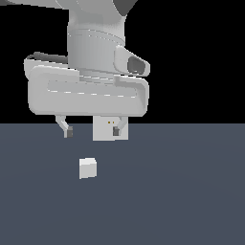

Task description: Plug the charger into the wall socket.

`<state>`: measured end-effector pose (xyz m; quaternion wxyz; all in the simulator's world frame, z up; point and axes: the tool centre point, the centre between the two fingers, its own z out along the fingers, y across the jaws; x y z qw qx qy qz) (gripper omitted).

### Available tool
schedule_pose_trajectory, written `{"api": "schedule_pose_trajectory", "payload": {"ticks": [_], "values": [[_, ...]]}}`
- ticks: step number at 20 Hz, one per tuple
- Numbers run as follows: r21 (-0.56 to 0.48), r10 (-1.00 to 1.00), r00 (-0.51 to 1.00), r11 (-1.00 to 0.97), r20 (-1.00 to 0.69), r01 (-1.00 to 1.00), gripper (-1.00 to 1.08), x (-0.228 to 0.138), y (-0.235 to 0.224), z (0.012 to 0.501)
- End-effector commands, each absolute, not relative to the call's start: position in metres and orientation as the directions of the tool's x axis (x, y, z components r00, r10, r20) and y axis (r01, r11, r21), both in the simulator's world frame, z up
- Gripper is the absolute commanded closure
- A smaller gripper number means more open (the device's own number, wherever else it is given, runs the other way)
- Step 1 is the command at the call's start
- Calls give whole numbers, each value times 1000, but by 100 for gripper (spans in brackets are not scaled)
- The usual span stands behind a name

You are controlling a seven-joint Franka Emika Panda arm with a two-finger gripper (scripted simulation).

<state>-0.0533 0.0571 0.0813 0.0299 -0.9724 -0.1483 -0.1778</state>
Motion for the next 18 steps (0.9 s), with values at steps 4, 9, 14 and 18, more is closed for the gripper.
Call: {"api": "schedule_pose_trajectory", "payload": {"ticks": [4, 9, 14, 18], "values": [[-3, 299, 869, -945, 393, 327, -92, -57, 65, 70], [-2, 310, 857, -940, 411, 341, -92, -58, 68, 64], [-2, 312, 856, -939, 413, 343, -92, -59, 69, 63], [-1, 312, 856, -939, 413, 343, -92, -59, 69, 59]]}}
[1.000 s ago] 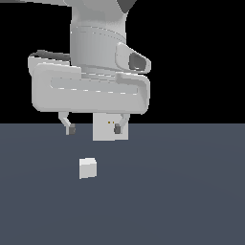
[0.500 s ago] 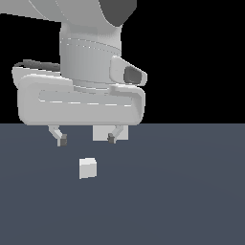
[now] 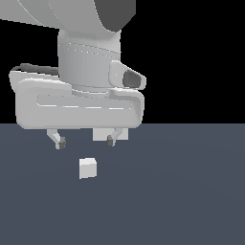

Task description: Plug the charger into the wall socket.

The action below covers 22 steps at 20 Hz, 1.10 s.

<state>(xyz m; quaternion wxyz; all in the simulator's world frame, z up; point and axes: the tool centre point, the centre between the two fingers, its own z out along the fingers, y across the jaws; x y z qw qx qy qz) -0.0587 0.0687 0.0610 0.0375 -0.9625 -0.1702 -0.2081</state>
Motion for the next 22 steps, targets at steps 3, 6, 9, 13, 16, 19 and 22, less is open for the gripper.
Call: {"api": "schedule_pose_trajectory", "payload": {"ticks": [3, 6, 9, 13, 16, 19, 22], "values": [[0, 313, 855, -939, 413, 344, -92, -59, 69, 51], [1, 314, 855, -939, 413, 345, -92, -60, 69, 39], [1, 315, 855, -939, 413, 345, -92, -60, 69, 26], [1, 315, 854, -938, 413, 345, -92, -59, 69, 15], [1, 315, 854, -938, 414, 346, -92, -59, 69, 12], [1, 315, 854, -938, 414, 346, 108, -59, 69, 12], [1, 315, 854, -938, 414, 346, 108, -59, 69, 12]]}}
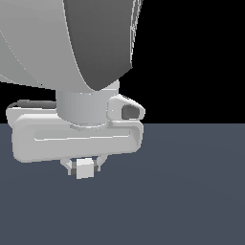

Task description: Plug the charger into the wall socket.

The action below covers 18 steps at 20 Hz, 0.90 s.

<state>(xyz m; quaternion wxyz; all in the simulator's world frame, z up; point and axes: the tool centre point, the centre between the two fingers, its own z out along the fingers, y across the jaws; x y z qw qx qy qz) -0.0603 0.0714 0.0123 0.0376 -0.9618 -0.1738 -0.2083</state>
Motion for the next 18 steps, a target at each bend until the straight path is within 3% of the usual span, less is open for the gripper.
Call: {"api": "schedule_pose_trajectory", "payload": {"ticks": [1, 10, 18], "values": [[1, 315, 854, -938, 414, 346, 108, -59, 69, 12], [0, 316, 854, -938, 414, 347, 108, -58, 69, 17], [2, 291, 863, -948, 413, 319, 108, -45, 45, 51]]}}
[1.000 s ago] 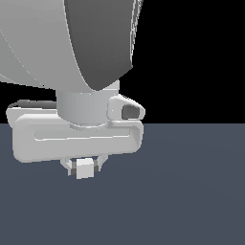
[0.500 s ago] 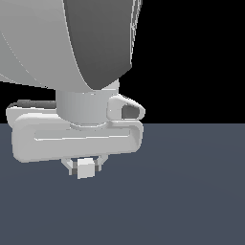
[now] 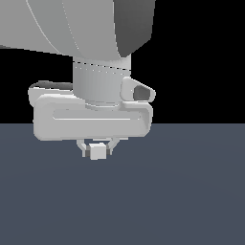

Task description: Plug the charger into the wall socket.

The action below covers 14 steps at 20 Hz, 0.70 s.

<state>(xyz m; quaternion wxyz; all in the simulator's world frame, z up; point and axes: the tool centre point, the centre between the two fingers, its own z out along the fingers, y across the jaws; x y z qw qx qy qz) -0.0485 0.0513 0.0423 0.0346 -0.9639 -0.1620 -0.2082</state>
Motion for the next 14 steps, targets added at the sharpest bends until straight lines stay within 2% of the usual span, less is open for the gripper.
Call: {"api": "schedule_pose_trajectory", "payload": {"ticks": [1, 7, 14], "values": [[2, 287, 864, -949, 413, 314, 108, -42, 40, 58], [2, 264, 871, -957, 413, 289, 108, -30, 19, 89], [1, 255, 874, -960, 414, 280, 108, -24, 12, 100]]}}
